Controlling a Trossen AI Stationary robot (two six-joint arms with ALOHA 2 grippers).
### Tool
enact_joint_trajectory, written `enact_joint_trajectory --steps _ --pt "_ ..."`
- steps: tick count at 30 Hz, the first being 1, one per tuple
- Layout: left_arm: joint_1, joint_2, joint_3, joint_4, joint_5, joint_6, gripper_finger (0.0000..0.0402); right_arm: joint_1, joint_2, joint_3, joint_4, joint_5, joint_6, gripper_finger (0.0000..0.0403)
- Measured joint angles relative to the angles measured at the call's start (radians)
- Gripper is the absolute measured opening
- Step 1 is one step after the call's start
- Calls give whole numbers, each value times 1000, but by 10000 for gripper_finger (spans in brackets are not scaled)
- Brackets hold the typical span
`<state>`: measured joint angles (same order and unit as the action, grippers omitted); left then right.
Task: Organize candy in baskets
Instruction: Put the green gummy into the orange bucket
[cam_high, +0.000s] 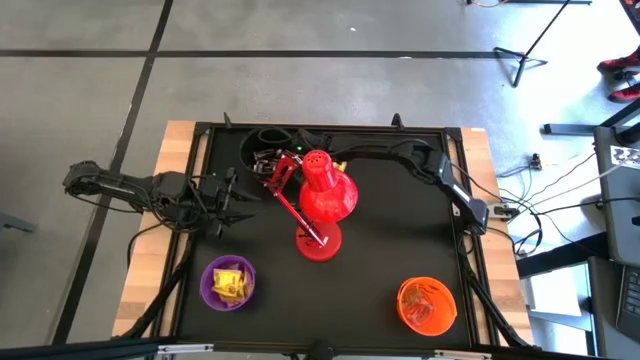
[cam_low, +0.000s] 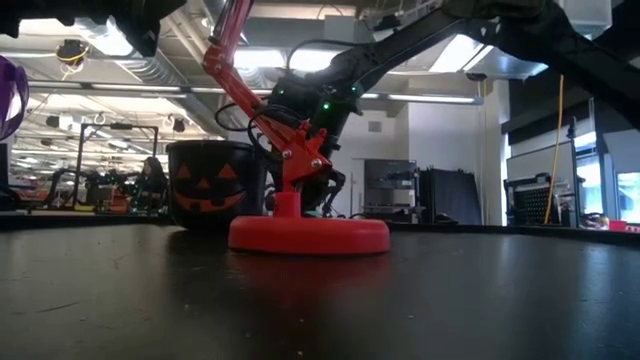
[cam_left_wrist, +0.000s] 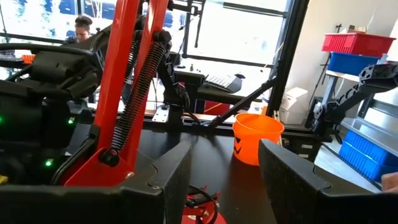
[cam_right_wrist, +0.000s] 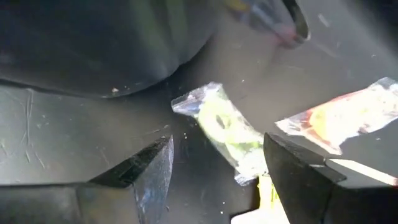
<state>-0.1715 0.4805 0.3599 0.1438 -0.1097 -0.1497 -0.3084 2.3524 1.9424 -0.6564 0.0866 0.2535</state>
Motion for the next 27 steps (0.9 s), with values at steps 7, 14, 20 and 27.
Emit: enact_joint_trajectory --steps 7,14,20,27 --pt "0 0 0 -1 0 0 174 2 3 5 -35 17 1 248" --pt "0 0 0 -2 19 2 174 18 3 4 -20 15 13 248" --pt "0 0 0 -2 19 1 174 22 3 4 116 -61 44 248" --pt "0 0 0 -3 26 -4 174 22 3 4 172 -92 57 248"
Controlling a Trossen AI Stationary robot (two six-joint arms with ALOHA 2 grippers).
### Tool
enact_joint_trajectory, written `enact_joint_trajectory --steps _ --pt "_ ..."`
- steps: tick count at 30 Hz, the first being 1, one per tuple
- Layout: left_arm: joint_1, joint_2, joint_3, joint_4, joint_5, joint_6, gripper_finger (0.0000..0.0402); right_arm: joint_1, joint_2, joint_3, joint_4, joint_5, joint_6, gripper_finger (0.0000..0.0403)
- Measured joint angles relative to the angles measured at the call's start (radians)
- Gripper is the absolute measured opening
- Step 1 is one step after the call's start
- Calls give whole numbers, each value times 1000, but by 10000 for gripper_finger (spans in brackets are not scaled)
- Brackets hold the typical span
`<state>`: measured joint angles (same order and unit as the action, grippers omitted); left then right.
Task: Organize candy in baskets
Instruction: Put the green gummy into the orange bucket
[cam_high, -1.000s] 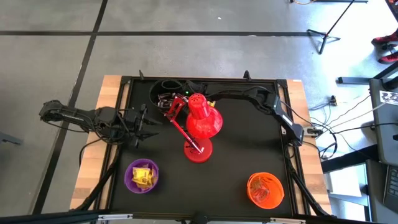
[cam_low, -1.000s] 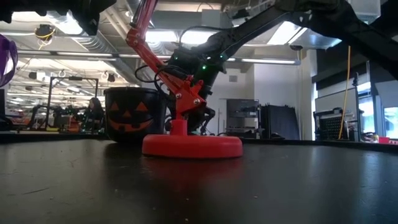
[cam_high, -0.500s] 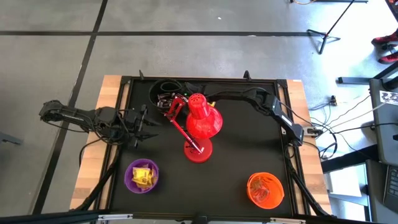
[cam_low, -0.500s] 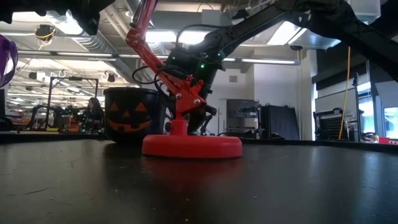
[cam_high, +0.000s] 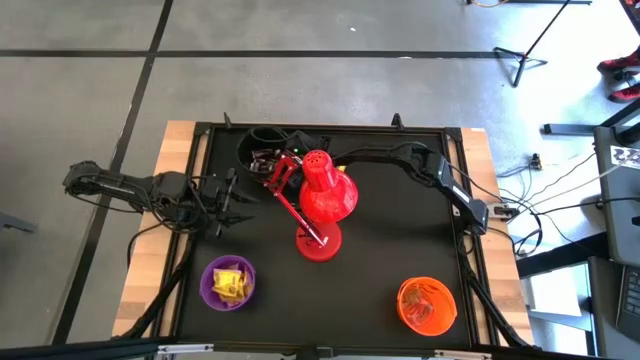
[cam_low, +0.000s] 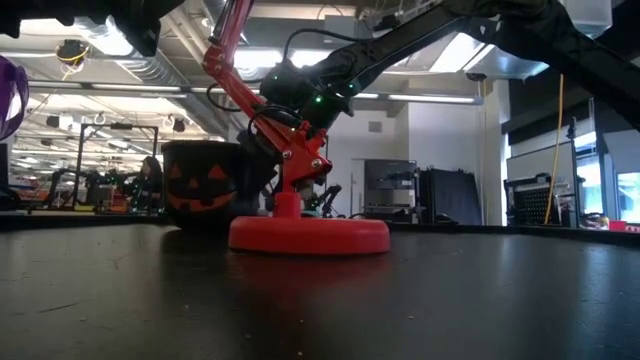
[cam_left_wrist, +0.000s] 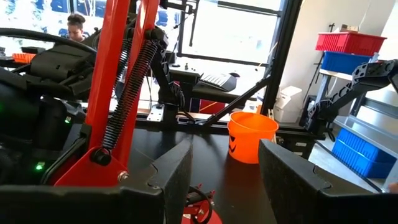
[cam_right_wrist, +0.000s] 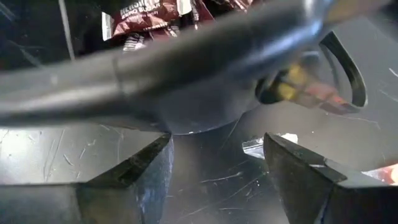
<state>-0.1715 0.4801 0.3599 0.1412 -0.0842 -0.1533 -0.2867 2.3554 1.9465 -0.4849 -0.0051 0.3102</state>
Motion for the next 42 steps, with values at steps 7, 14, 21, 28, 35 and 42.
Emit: enact_joint_trajectory --steps 7,14,21,28,35,42 --pt "0 0 0 -27 0 -3 174 0 0 0 61 -41 28 248" --pt "0 0 0 -37 0 -20 174 0 0 0 95 -71 57 248" --pt "0 0 0 -37 0 -20 174 20 0 -1 170 -117 61 248" --pt "0 0 0 -36 0 -24 174 39 0 -1 273 -201 61 248" --pt "-8 0 0 -39 0 -46 174 37 0 -1 132 -217 20 248" --pt "-44 0 0 -58 0 -49 174 36 0 -1 -58 -192 -60 248"
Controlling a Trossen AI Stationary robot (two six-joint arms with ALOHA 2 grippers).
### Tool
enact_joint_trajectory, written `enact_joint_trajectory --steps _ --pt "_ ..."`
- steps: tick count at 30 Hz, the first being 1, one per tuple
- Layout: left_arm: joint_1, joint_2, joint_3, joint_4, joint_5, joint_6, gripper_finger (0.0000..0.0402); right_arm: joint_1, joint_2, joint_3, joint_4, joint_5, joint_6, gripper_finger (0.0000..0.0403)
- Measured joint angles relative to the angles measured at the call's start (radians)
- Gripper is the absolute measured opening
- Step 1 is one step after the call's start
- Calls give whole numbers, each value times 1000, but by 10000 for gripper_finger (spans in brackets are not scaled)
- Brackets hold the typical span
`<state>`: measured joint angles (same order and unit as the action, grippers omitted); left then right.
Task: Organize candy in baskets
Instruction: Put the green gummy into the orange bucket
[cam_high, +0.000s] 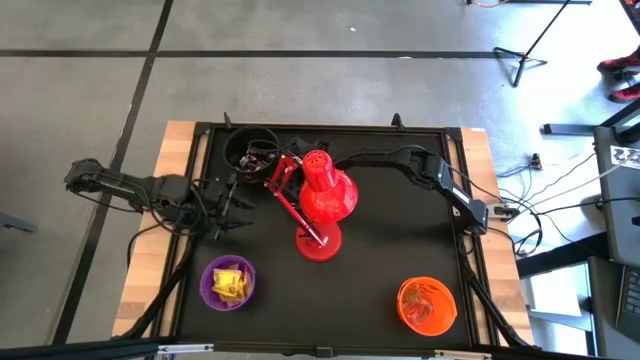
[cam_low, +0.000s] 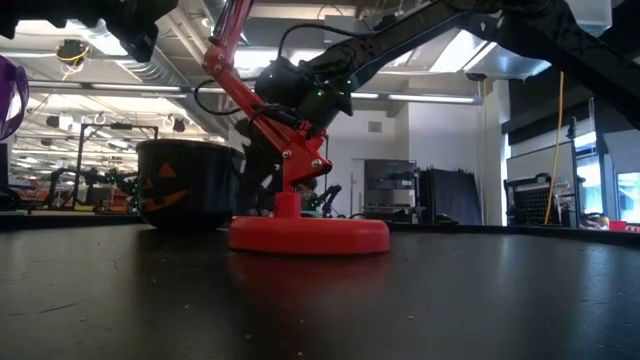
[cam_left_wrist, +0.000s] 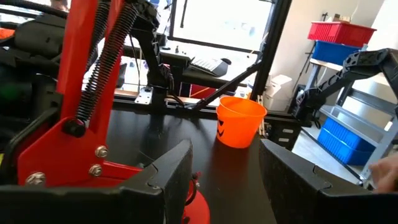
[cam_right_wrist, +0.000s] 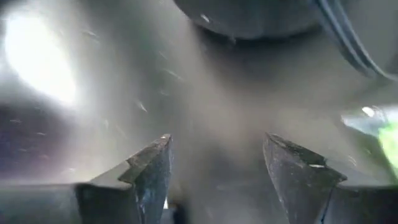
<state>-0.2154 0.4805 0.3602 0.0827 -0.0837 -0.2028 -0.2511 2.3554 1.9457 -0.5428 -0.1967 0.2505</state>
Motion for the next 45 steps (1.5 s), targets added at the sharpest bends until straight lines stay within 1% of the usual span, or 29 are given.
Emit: enact_joint_trajectory --steps 6,8,9,11,13,15,20,23,30,36,40,45 --pt "-9 0 0 -1 -7 1 174 3 -1 0 -32 319 4 248" --pt "-9 0 0 -1 -8 1 174 2 -1 0 -32 394 5 248" --pt "-9 0 0 -1 -8 2 174 1 -1 0 -32 416 5 248" --pt "-9 0 0 -1 -8 2 174 -11 3 0 -31 415 3 248" --pt "-9 0 0 -1 -11 3 174 -24 18 3 -30 385 -4 248" --pt "-8 0 0 0 -11 3 174 -24 26 0 -52 406 -17 248" --pt "-8 0 0 0 -26 15 174 -32 20 3 -60 418 2 247" --pt "-8 0 0 0 -40 23 174 -30 23 2 -63 424 -3 233" --pt "-8 0 0 0 -57 23 174 -25 35 11 -84 442 -71 165" --pt "-8 0 0 7 -61 23 174 -10 54 17 -125 483 -131 122" --pt "-8 0 0 10 -62 23 174 -10 54 18 -136 449 -133 79" --pt "-8 0 0 9 -62 22 174 -13 52 53 -303 419 -118 14"
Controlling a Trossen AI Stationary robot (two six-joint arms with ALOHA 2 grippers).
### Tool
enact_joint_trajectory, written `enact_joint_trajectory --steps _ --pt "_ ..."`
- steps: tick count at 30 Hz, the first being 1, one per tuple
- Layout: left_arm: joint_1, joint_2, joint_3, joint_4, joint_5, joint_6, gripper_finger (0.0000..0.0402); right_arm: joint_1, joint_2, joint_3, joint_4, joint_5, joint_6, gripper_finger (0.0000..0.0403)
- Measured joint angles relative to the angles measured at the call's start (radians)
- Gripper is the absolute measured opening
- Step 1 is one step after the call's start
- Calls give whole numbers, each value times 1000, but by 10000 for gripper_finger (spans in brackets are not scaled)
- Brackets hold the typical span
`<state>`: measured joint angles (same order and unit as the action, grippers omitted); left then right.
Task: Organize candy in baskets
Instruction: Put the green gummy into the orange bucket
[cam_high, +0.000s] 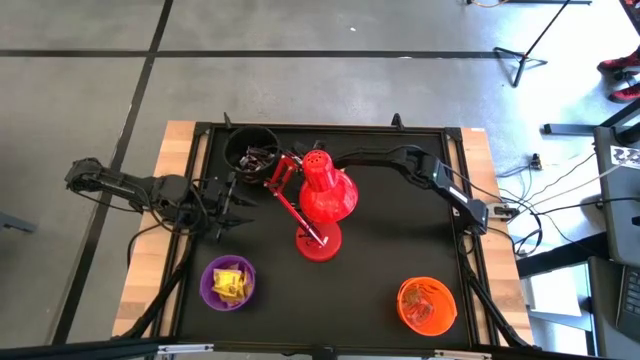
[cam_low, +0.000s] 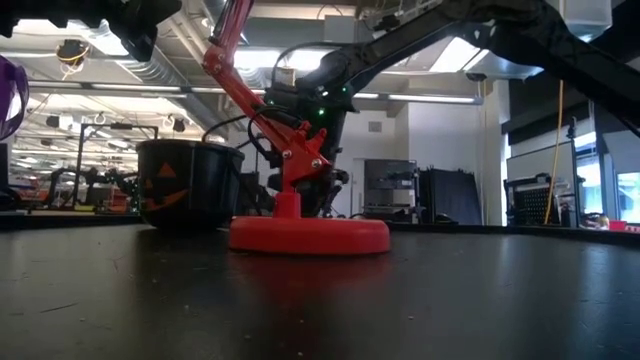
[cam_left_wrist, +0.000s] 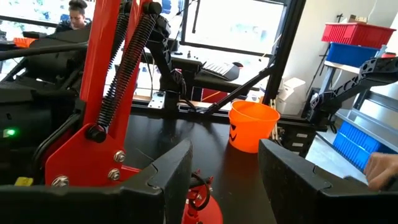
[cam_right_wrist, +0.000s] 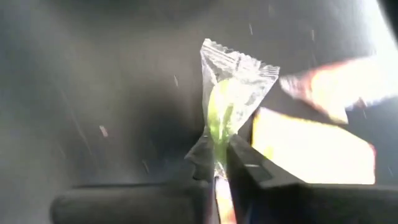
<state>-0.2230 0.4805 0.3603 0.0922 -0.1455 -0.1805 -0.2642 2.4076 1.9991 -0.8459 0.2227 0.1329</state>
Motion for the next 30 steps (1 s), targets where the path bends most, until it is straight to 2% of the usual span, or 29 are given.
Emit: enact_joint_trajectory --steps 5,12,20,25,30 --pt "0 0 0 0 1 -1 174 2 -17 -2 -105 10 29 11" --pt "0 0 0 -5 8 -25 174 17 -103 -3 -116 -21 67 6" --pt "-1 0 0 -6 9 -47 174 73 -182 -38 -112 4 82 4" --pt "-3 0 0 -12 15 -66 174 108 -216 -129 -63 8 117 2" --pt "-17 0 0 -12 24 -77 174 152 -310 -298 43 13 168 2"
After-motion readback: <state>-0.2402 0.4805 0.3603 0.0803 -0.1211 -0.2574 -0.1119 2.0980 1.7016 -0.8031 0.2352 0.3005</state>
